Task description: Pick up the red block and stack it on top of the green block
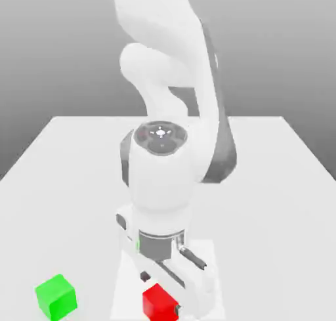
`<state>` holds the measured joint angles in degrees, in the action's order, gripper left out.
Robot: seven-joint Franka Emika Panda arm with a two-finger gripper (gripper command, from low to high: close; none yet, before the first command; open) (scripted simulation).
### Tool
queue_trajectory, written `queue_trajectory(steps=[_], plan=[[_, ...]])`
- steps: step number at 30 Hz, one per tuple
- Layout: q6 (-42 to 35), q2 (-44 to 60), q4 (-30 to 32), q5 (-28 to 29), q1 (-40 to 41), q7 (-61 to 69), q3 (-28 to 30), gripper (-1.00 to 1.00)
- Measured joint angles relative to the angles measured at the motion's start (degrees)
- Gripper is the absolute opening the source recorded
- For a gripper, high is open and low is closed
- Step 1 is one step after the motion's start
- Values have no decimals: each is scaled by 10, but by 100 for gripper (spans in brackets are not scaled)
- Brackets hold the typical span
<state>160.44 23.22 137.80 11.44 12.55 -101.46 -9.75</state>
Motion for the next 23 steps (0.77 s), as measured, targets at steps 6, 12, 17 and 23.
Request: queue_trajectory(steps=[6,12,17,23], plan=[[1,0,0,0,0,0,0,-100],[-83,-95,10,-55,42,22,-11,-100],[-110,-109,-8,-96,115,-12,57,-100],[-55,-43,-18,-100,128,-25,77,100]])
